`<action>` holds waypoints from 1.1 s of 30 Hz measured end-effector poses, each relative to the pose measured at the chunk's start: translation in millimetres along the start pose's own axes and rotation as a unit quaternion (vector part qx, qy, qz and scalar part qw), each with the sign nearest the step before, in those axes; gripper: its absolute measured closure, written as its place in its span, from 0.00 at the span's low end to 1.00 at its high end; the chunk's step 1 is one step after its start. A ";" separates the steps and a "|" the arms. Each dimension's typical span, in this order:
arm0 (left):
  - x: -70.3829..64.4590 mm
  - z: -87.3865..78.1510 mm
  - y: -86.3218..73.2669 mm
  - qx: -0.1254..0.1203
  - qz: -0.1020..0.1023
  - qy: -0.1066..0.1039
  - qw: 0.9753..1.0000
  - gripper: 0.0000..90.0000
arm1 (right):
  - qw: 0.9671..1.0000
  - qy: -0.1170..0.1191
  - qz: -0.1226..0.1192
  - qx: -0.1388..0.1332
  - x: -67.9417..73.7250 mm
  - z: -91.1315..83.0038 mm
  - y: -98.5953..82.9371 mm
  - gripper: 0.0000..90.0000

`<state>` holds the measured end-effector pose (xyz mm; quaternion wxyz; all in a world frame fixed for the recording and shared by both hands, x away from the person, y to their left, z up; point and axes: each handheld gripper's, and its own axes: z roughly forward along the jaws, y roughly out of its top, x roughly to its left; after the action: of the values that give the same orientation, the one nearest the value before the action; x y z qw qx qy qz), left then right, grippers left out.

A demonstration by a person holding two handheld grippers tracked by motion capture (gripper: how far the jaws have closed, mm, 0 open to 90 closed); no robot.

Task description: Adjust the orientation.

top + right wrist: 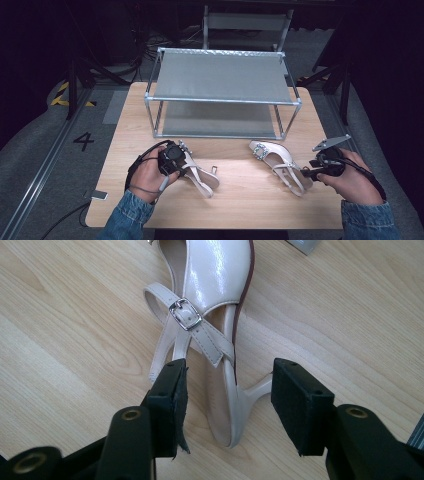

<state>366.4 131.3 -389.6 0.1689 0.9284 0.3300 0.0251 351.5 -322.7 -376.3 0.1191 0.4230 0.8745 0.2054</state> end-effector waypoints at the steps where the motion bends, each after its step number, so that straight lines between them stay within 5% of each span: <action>1: -0.1 -1.7 -0.2 -0.002 0.002 0.004 1.000 0.91 | 1.000 -0.001 -0.001 -0.001 -0.1 -0.1 -0.1 0.55; 15: 2.2 -29.5 -2.0 -0.014 0.002 0.065 0.998 0.90 | 1.000 -0.002 -0.005 0.001 2.1 1.4 0.2 0.54; 25: -5.9 -21.4 7.4 0.001 0.022 0.052 0.998 0.83 | 1.000 -0.003 -0.007 0.008 3.8 3.4 -2.0 0.53; 29: -7.8 -23.9 6.2 -0.013 0.013 0.039 0.999 0.64 | 1.000 -0.004 -0.008 0.009 2.8 4.0 -2.2 0.53; 33: -12.4 -27.5 6.2 -0.018 0.008 0.026 0.999 0.58 | 1.000 -0.003 -0.009 0.009 3.1 4.1 -1.8 0.53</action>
<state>356.1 127.3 -360.8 0.1767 0.9269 0.3262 0.0568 349.9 -320.2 -380.8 0.1197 0.4166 0.8797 0.1955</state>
